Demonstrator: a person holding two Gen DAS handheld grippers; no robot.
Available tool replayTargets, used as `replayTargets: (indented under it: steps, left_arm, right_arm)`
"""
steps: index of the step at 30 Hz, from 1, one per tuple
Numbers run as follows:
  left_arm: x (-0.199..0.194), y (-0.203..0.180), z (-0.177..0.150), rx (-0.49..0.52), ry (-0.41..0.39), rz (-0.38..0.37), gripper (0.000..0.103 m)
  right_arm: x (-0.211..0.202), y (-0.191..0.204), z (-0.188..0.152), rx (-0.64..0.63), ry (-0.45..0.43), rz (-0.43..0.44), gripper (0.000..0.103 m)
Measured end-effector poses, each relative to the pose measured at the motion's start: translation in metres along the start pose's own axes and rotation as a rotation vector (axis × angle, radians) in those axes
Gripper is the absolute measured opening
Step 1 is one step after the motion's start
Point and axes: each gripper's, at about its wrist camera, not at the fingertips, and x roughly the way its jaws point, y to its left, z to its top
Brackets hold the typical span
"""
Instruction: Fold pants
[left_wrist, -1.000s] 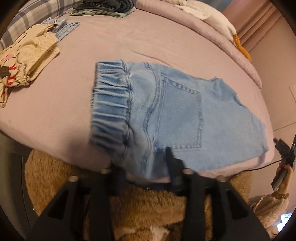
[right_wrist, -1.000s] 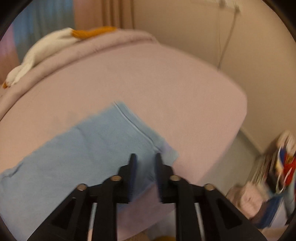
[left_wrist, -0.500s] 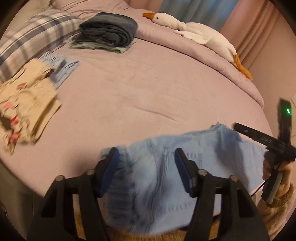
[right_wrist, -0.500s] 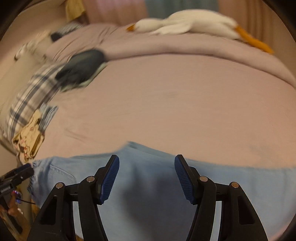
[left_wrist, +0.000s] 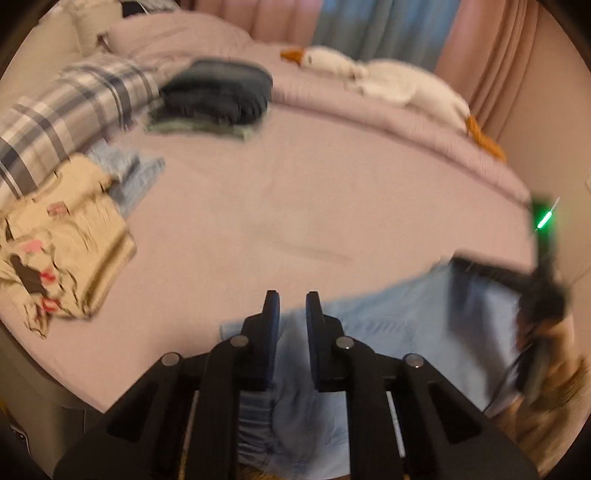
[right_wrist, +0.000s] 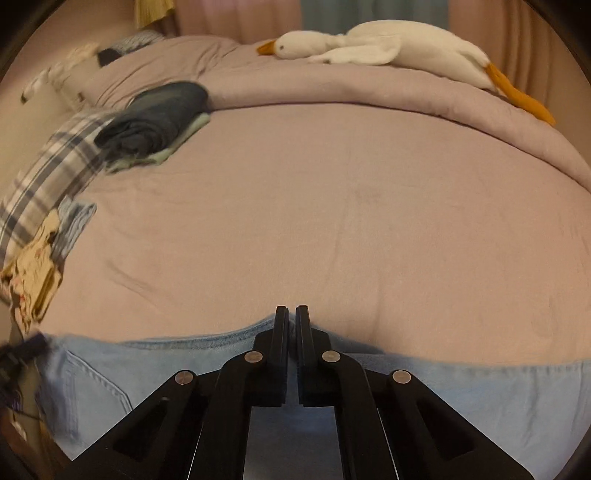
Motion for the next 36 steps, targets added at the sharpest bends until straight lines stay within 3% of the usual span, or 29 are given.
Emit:
replayTargets:
  steps: [2,3,5,8,9,10,11,12,13,14,15,17,21,36]
  left_arm:
    - [-0.01,-0.011,0.008,-0.01,-0.056,-0.068,0.017]
    - [-0.009,-0.018,0.01,-0.008,-0.067,-0.096,0.02]
    - [0.008,-0.034,0.008,0.012,-0.034,-0.099,0.021]
    - [0.053,-0.05,-0.008,0.016,0.086,-0.049,0.018]
    - [0.067,-0.052,-0.015,0.011,0.129,-0.043,0.019]
    - [0.082,-0.053,-0.023,0.006,0.168,-0.027,0.019]
    - [0.089,-0.054,-0.027,0.025,0.167,0.0,0.02]
    - [0.092,-0.059,-0.032,0.063,0.137,0.029,0.02]
    - [0.093,-0.066,-0.036,0.106,0.106,0.059,0.021]
    - [0.094,-0.071,-0.038,0.135,0.096,0.084,0.022]
    - [0.095,-0.075,-0.039,0.149,0.092,0.103,0.023]
    - [0.099,-0.077,-0.039,0.156,0.08,0.12,0.026]
    - [0.102,-0.079,-0.041,0.166,0.066,0.137,0.027]
    - [0.098,-0.078,-0.045,0.162,0.06,0.135,0.027]
  right_arm:
    - [0.022,0.003,-0.006,-0.04,0.002,-0.072,0.001]
    - [0.036,0.004,-0.017,-0.093,0.0,-0.173,0.002]
    - [0.034,0.006,-0.032,-0.134,-0.087,-0.21,0.003]
    - [0.026,0.004,-0.034,-0.137,-0.089,-0.235,0.011]
    - [0.027,0.005,-0.035,-0.131,-0.09,-0.255,0.022]
    - [0.027,0.003,-0.036,-0.11,-0.093,-0.308,0.046]
    - [0.026,-0.003,-0.035,-0.079,-0.094,-0.368,0.061]
    - [0.024,-0.009,-0.033,-0.048,-0.089,-0.408,0.094]
    - [0.026,-0.024,-0.033,0.031,-0.067,-0.419,0.103]
    - [0.028,-0.03,-0.031,0.067,-0.056,-0.361,0.103]
    - [0.031,-0.048,-0.032,0.155,-0.038,-0.25,0.103]
    - [0.028,-0.058,-0.034,0.2,-0.064,-0.185,0.103]
    - [0.034,-0.048,-0.031,0.163,-0.048,-0.236,0.103]
    - [0.032,-0.051,-0.031,0.168,-0.048,-0.229,0.103]
